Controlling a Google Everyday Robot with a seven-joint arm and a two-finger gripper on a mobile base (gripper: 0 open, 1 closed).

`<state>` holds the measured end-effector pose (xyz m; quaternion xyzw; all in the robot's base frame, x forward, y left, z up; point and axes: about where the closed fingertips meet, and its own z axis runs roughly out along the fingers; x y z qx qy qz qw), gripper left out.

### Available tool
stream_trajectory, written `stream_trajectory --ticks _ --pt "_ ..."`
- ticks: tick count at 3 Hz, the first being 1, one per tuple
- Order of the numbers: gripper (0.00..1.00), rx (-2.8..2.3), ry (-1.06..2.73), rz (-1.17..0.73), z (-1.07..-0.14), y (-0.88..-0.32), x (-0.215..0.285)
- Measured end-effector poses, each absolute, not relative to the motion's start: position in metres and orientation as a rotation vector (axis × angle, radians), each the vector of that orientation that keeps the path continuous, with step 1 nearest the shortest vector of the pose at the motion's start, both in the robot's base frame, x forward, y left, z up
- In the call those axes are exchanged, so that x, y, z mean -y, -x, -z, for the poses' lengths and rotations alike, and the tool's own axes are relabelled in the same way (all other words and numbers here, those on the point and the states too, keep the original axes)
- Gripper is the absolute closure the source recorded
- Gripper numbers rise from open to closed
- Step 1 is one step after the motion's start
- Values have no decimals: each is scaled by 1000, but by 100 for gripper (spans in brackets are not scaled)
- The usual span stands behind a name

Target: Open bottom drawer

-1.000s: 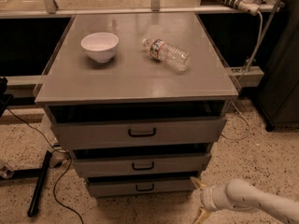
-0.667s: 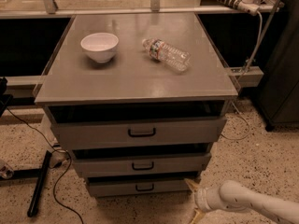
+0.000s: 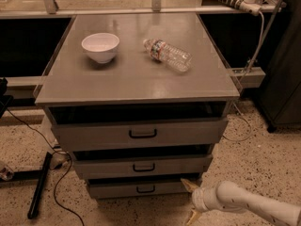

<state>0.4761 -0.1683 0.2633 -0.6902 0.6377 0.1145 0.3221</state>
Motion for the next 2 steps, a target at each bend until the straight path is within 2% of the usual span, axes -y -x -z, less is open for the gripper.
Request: stream_trajectory --ticks 2 --pt "0 -1709 1790 -294 -231 -514 172"
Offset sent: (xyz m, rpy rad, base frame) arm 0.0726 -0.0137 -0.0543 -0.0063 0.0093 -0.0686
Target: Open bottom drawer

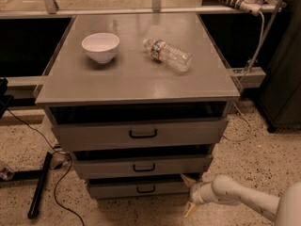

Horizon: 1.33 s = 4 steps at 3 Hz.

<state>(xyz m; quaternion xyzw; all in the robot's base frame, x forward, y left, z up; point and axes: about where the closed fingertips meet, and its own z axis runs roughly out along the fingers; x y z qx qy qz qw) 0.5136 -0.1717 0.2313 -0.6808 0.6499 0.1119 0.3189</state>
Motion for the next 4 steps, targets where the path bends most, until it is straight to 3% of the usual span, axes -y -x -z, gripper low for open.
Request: stream_trajectory --ticks 4 --pt "0 -1742 1710 -312 -171 -580 167"
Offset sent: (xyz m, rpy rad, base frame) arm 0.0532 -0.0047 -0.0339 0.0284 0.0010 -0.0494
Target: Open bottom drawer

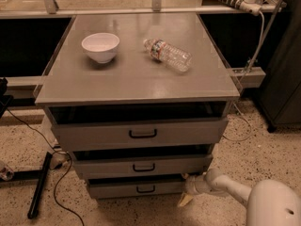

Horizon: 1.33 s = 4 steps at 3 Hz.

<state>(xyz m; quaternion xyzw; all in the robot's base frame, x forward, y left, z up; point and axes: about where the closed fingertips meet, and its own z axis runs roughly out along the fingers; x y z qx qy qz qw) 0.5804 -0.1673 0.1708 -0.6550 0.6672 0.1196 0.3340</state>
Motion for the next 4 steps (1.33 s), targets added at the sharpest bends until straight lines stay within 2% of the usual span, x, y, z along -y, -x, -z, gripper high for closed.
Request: stream_trajectory --ticks 1,2,4 --pt "0 -1752 1701 -306 -163 -585 169" --pt "18 -1752 1701 -306 -163 -585 169" --pt "64 -1752 1701 -306 -168 -585 169"
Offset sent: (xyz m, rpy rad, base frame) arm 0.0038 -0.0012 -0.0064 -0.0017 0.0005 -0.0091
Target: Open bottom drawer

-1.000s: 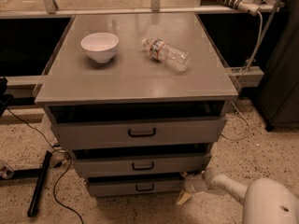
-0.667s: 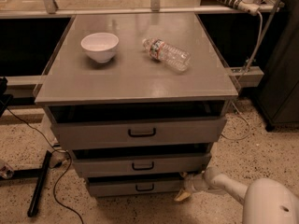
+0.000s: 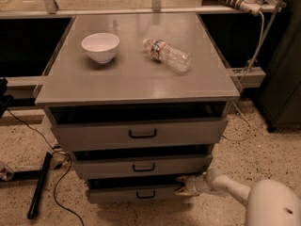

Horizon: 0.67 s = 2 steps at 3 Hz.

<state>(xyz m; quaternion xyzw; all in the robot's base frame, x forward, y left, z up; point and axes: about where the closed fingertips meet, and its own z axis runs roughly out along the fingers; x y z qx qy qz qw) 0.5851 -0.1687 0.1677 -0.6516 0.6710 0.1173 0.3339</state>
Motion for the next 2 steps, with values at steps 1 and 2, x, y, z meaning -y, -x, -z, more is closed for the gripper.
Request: stream_trajectory --ticks 1,2 --pt "88 -1752 1701 -306 -170 -585 169" --pt "100 -1765 1686 -309 -169 -563 178"
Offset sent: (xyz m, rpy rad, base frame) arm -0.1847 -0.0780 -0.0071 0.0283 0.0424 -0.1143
